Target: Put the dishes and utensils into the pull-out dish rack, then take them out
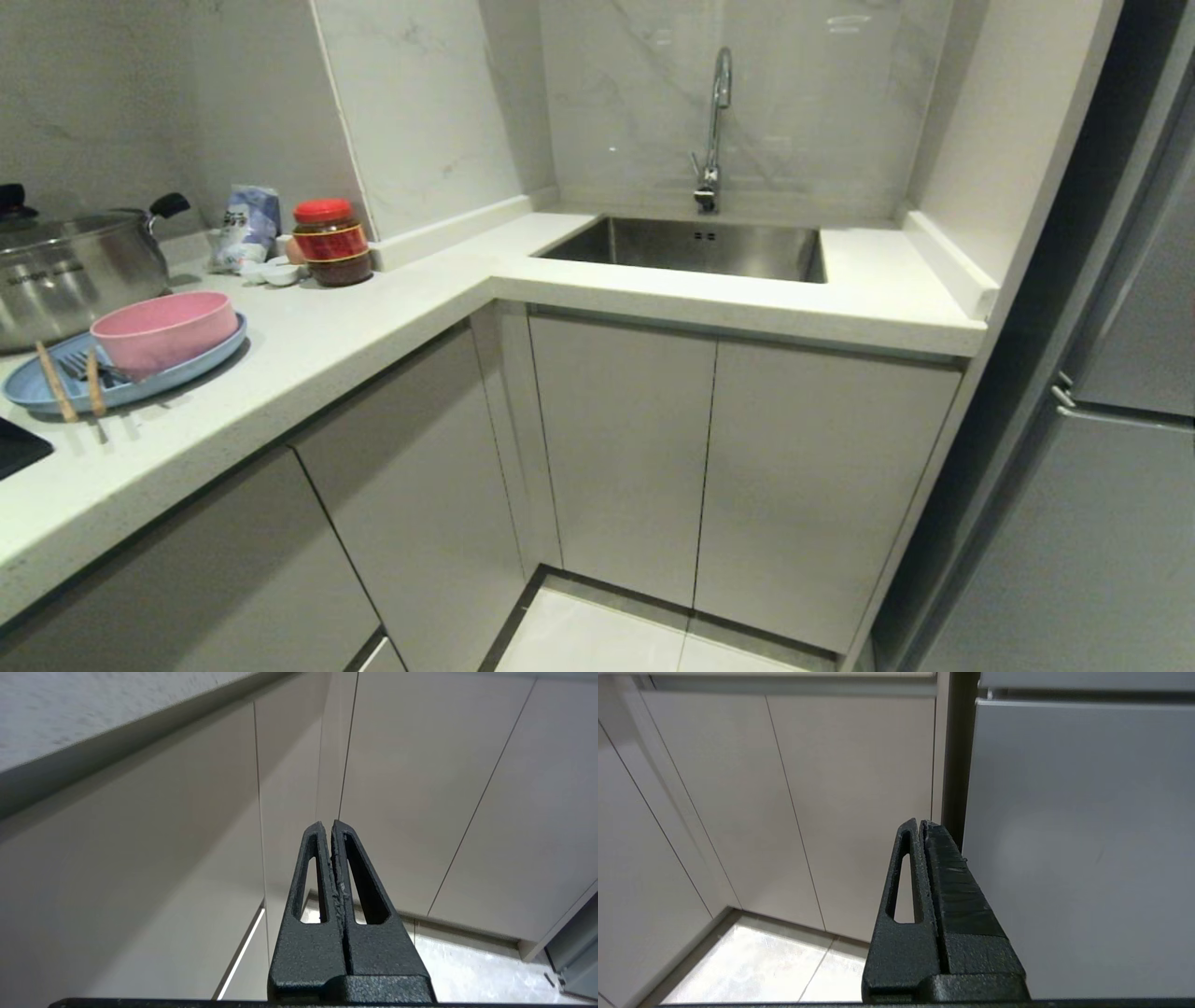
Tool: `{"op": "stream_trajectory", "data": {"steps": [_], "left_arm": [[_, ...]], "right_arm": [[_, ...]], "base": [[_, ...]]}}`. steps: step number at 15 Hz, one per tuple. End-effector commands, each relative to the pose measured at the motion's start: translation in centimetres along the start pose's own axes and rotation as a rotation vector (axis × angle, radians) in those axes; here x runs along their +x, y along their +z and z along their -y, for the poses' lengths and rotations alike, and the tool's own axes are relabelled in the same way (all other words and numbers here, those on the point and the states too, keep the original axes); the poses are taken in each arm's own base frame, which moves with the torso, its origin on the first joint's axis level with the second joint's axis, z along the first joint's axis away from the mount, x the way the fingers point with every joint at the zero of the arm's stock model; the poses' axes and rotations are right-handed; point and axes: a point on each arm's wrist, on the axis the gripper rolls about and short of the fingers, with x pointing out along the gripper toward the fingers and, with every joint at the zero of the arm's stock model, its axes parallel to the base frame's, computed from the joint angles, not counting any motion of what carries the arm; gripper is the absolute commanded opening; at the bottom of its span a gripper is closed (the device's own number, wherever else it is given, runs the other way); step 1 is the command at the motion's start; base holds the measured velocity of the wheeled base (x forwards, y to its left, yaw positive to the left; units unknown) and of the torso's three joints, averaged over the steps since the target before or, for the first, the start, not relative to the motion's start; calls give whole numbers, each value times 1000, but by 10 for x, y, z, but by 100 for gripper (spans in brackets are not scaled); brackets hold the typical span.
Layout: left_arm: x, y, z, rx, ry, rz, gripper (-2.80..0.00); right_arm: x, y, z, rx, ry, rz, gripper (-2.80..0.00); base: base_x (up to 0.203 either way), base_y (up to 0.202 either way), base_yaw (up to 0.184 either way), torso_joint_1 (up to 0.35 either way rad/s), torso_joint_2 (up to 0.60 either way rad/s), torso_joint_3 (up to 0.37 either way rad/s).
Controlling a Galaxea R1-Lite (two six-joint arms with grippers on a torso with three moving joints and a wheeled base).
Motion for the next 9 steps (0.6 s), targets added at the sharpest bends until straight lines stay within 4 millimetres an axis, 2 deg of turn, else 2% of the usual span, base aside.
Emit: {"op": "stream_trajectory", "data": {"steps": [1, 4, 9], "left_arm": [[0, -1, 0, 0, 1, -6, -280], [0, -1, 0, 0, 1, -5, -280], [0, -1, 0, 0, 1, -6, -280]], "right_arm": [[1, -7, 0, 0, 0, -25, -280], [1, -7, 0, 0, 0, -25, -280], [1, -7, 0, 0, 0, -25, -280]], "base": [[0, 0, 0, 2, 10, 201], [0, 0, 0, 3, 2, 104], [0, 0, 0, 3, 3, 11]]}}
